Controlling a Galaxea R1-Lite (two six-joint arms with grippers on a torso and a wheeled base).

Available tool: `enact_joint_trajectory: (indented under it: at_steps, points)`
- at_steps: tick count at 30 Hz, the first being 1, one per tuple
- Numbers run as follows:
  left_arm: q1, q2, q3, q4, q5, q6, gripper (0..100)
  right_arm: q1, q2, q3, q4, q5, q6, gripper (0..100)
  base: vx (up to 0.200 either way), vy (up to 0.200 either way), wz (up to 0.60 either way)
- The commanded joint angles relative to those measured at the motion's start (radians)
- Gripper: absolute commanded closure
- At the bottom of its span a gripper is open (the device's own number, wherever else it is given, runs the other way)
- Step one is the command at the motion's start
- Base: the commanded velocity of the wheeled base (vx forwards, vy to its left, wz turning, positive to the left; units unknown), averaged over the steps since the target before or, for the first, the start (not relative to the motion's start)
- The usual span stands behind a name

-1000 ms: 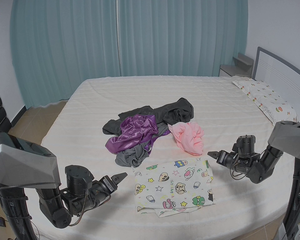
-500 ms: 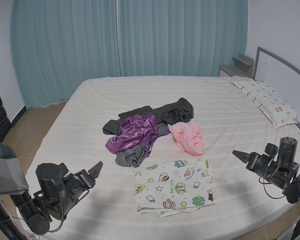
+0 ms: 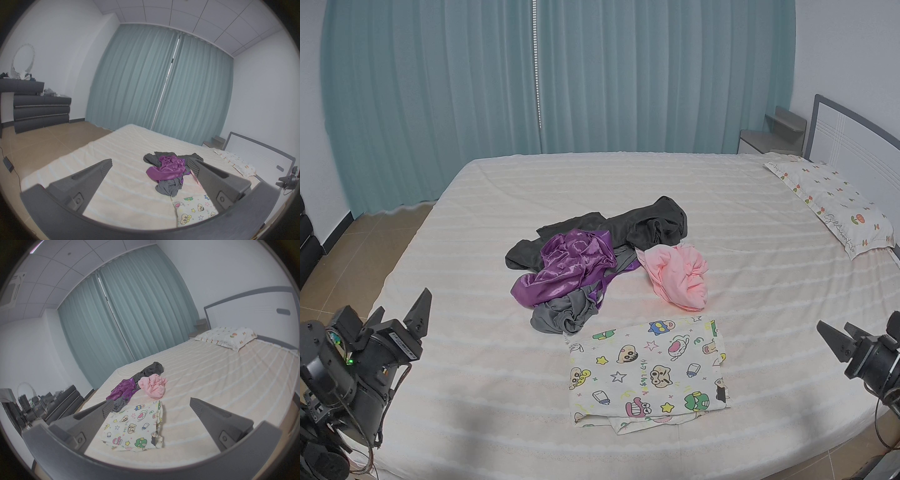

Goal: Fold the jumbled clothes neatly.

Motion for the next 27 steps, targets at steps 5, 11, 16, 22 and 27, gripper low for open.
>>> enact_joint_trajectory:
  at_steps: [5, 11, 16, 22, 27]
  points:
    - [-0.013, -0.56, 0.018, 0.478, 0.023, 0.149, 0, -0.008, -0.539, 0.02, 0.456, -0.017, -0.253, 0, 0.0, 0.0, 0.0]
    - [0.007, -0.843, 0.013, 0.777, 0.023, 0.252, 0, -0.072, -0.763, -0.022, 0.709, -0.016, -0.362, 0, 0.0, 0.0, 0.0]
    - [0.105, -0.998, 0.013, 0.864, 0.023, 0.356, 0, -0.083, -0.91, -0.037, 0.838, -0.017, -0.407, 0, 0.0, 0.0, 0.0]
    - [0.255, -1.134, 0.005, 0.867, 0.021, 0.533, 0, -0.112, -0.947, -0.046, 0.87, -0.026, -0.431, 0, 0.0, 0.0, 0.0]
    - [0.356, -1.179, -0.002, 0.869, 0.021, 0.54, 0, -0.132, -0.941, -0.074, 0.875, -0.026, -0.457, 0, 0.0, 0.0, 0.0]
